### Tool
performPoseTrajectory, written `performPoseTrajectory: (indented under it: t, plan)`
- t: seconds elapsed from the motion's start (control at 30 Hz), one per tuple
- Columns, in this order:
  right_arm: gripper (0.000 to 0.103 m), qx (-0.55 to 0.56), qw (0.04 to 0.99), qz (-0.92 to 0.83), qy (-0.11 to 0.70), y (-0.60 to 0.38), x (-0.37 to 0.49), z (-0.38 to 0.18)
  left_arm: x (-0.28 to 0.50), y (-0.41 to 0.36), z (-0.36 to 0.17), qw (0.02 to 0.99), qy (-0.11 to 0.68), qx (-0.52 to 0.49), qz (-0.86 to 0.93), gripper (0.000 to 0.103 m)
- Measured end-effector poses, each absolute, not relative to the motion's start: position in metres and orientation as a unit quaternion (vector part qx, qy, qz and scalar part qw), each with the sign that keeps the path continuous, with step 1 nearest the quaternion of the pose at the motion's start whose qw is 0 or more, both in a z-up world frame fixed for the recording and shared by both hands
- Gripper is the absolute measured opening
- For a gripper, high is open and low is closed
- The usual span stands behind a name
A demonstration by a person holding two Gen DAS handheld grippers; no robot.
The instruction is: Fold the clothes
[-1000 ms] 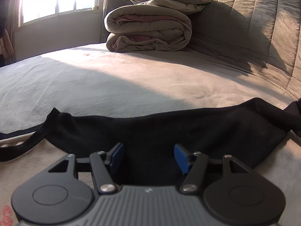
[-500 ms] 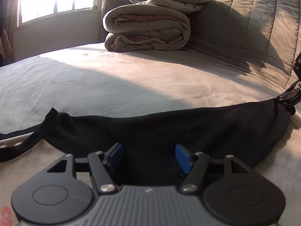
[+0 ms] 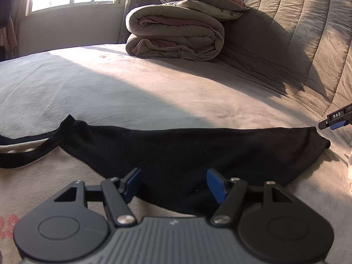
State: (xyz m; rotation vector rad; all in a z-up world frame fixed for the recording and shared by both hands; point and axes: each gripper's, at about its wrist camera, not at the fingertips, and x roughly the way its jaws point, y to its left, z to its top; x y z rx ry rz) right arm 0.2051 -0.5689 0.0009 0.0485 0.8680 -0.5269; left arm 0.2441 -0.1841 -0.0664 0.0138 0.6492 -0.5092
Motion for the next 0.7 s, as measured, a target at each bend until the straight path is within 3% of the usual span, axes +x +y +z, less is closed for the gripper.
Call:
performPoseTrajectory:
  t: [0.2,0.43,0.57,0.7]
  plan:
    - [0.053,0.205,0.855,-0.264,0.397,-0.571,0.178,0.002,0.224,-0.156,-0.051,0.913,0.334,-0.006,-0.234,0.067]
    - [0.052,0.178,0.870,-0.316,0.335,-0.559,0.171,-0.018,0.203,-0.092,-0.033,0.908,0.358,-0.068,-0.206,0.067]
    - [0.009,0.162,0.875,-0.346,0.297,-0.553,0.167,-0.029,0.187,-0.048,-0.023,0.910,0.361,-0.090,-0.183,0.067]
    - [0.008,0.117,0.872,-0.370,0.299,-0.549,0.164,-0.042,0.172,-0.007,-0.020,0.919,0.358,-0.078,-0.144,0.067]
